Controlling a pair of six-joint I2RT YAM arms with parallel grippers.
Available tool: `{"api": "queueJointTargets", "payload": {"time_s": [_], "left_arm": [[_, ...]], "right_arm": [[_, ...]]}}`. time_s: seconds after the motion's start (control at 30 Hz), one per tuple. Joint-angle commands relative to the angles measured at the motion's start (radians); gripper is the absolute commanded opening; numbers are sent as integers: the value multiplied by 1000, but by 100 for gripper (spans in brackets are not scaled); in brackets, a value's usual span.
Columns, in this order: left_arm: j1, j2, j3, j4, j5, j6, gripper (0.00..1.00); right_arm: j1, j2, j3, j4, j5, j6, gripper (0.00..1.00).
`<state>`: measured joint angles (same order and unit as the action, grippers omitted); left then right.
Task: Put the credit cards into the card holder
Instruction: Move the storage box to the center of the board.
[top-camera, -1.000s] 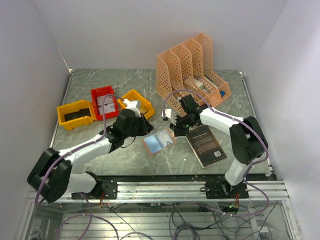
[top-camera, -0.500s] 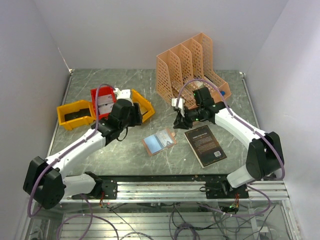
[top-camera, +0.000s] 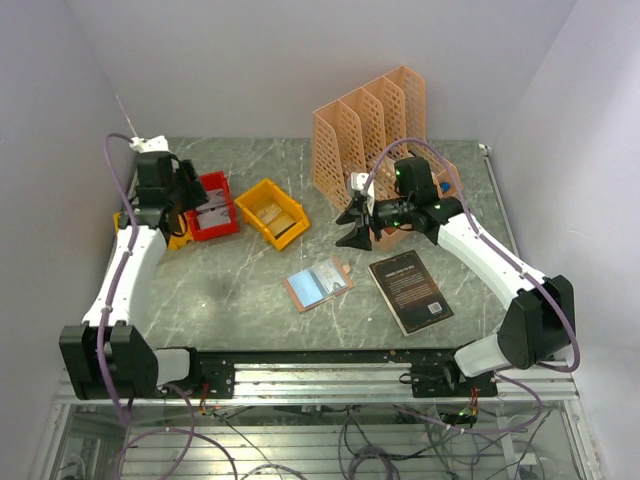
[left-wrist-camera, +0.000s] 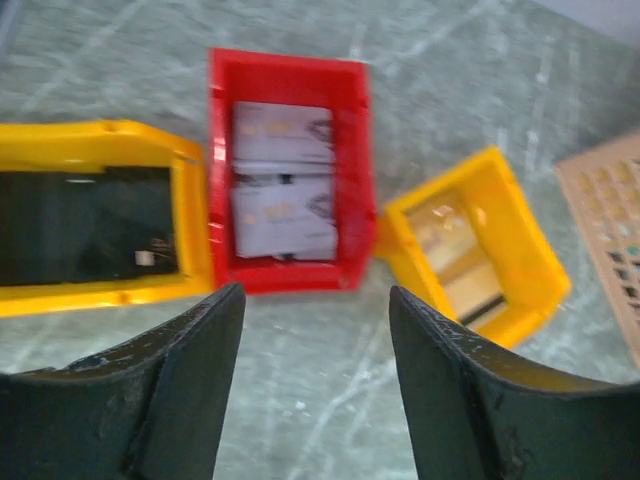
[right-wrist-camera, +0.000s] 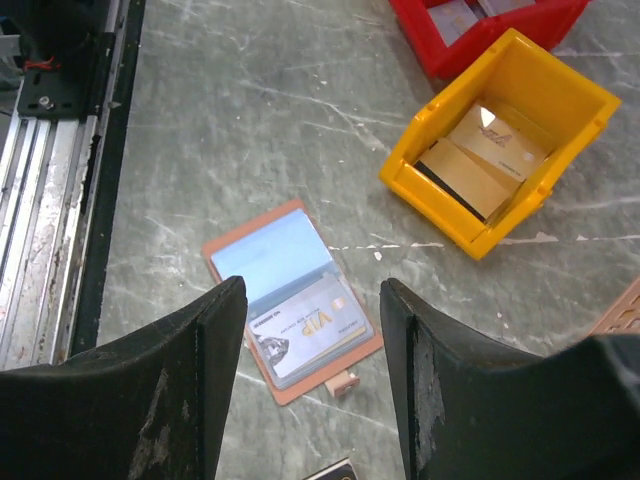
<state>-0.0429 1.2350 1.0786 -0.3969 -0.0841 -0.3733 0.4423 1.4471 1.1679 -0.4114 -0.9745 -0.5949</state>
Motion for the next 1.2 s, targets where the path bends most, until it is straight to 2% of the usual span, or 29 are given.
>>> {"api": "queueJointTargets", "payload": {"time_s": [0.0, 0.07, 0.17, 0.3, 0.47, 0.73, 1.17], "left_arm": [[156, 97, 41, -58, 120, 83, 63], [223, 165, 65, -66, 157, 90, 50], [296, 276, 113, -86, 231, 87, 41], [326, 391, 198, -122, 184, 105, 32], [334, 498, 257, -165, 142, 115, 8], [334, 550, 199, -179, 162, 127, 7], [334, 309, -110, -242, 251, 20, 7]], "right_arm": [[-3, 20, 16, -54, -60, -28, 55], [-5, 6, -25, -41, -62, -29, 55], [-7, 1, -39, -36, -64, -40, 55], [-7, 45, -5, -108, -42, -91, 52], [-7, 79, 9, -136, -38, -117, 50], [-7, 94, 16, -164, -26, -144, 49], [-9, 103, 32, -198, -36, -171, 48]]}}
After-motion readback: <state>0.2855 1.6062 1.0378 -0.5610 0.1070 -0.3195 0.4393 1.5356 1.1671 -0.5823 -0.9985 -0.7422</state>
